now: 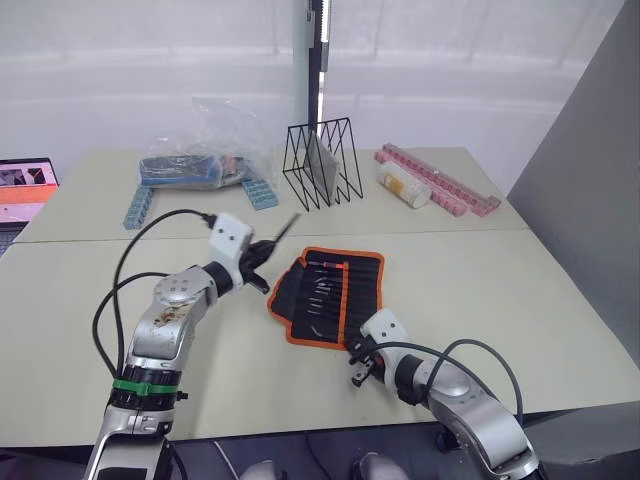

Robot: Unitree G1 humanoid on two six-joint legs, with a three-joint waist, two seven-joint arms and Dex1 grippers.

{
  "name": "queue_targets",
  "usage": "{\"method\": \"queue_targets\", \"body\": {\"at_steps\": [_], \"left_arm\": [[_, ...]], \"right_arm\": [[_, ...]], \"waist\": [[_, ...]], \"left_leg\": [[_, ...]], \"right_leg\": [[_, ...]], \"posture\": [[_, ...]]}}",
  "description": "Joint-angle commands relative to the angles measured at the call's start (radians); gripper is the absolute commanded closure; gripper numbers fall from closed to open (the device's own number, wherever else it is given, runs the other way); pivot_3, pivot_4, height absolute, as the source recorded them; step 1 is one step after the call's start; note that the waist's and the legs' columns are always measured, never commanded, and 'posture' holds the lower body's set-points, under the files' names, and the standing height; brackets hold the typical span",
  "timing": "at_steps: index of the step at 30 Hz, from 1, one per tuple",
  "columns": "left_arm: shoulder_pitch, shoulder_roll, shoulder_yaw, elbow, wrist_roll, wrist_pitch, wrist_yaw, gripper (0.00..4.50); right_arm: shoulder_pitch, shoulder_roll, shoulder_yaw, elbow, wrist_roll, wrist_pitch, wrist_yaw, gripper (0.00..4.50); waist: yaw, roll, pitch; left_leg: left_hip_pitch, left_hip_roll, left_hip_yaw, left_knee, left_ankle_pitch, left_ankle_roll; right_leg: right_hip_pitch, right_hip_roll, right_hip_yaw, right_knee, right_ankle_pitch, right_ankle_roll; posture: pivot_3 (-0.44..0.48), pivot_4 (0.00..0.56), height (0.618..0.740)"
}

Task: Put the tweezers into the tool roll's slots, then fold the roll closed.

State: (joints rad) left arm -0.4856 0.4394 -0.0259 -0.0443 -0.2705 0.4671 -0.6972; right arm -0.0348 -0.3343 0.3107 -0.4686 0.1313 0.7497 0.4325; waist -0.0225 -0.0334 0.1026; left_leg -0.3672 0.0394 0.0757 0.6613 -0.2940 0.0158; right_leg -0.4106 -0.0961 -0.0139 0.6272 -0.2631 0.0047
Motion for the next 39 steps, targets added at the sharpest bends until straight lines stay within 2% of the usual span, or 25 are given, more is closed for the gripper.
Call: {"method": "queue_targets", "body": {"at_steps": [1, 6, 13, 18, 26, 39], "left_arm": [[-0.041, 0.048, -0.087, -0.001, -0.015, -0.035, -0.177, 4.48], [-0.109, 0.136, -0.241, 0.124, 0.08, -0.178, -0.395, 4.48], [-0.202, 0.272, -0.342, 0.315, 0.211, -0.385, -0.624, 4.48], [-0.25, 0.28, -0.368, 0.385, 0.276, -0.468, -0.674, 4.48], [-0.273, 0.255, -0.384, 0.384, 0.331, -0.517, -0.702, 4.48], [-0.302, 0.234, -0.411, 0.327, 0.386, -0.492, -0.744, 4.48]], "right_arm": [[0.025, 0.002, 0.04, 0.08, -0.014, 0.067, -0.018, 4.5], [0.048, 0.011, 0.035, 0.066, -0.017, 0.071, -0.034, 4.5], [0.071, 0.028, 0.03, 0.054, -0.016, 0.07, -0.065, 4.5], [0.084, 0.035, 0.035, 0.048, -0.014, 0.069, -0.08, 4.5], [0.1, 0.048, 0.041, 0.046, -0.015, 0.065, -0.098, 4.5], [0.103, 0.062, 0.05, 0.055, -0.014, 0.056, -0.112, 4.5]], "waist": [[-0.005, 0.002, 0.001], [-0.008, 0.004, 0.002], [-0.005, 0.003, 0.003], [0.007, 0.001, 0.004], [0.006, -0.001, 0.004], [0.006, -0.001, 0.003]], "left_leg": [[0.0, 0.0, 0.0, 0.0, 0.003, 0.004], [-0.001, 0.0, 0.0, 0.0, 0.004, 0.007], [-0.003, 0.0, 0.001, 0.0, 0.006, 0.01], [-0.003, -0.002, 0.003, 0.0, 0.006, 0.01], [-0.002, -0.002, 0.005, 0.0, 0.006, 0.01], [-0.002, -0.002, 0.005, 0.001, 0.006, 0.011]], "right_leg": [[0.0, 0.0, 0.0, 0.0, 0.0, 0.0], [-0.001, 0.002, 0.0, 0.0, 0.0, -0.001], [-0.003, 0.006, 0.0, 0.0, 0.0, 0.0], [-0.002, 0.019, -0.001, 0.0, 0.0, 0.001], [-0.002, 0.021, 0.001, 0.001, 0.0, 0.002], [-0.001, 0.023, 0.001, 0.002, 0.0, 0.003]], "posture": [[0.0, 0.15, 0.737], [0.0, 0.15, 0.737], [0.0, 0.15, 0.737], [0.0, 0.15, 0.737], [0.0, 0.15, 0.737], [0.0, 0.15, 0.737]]}}
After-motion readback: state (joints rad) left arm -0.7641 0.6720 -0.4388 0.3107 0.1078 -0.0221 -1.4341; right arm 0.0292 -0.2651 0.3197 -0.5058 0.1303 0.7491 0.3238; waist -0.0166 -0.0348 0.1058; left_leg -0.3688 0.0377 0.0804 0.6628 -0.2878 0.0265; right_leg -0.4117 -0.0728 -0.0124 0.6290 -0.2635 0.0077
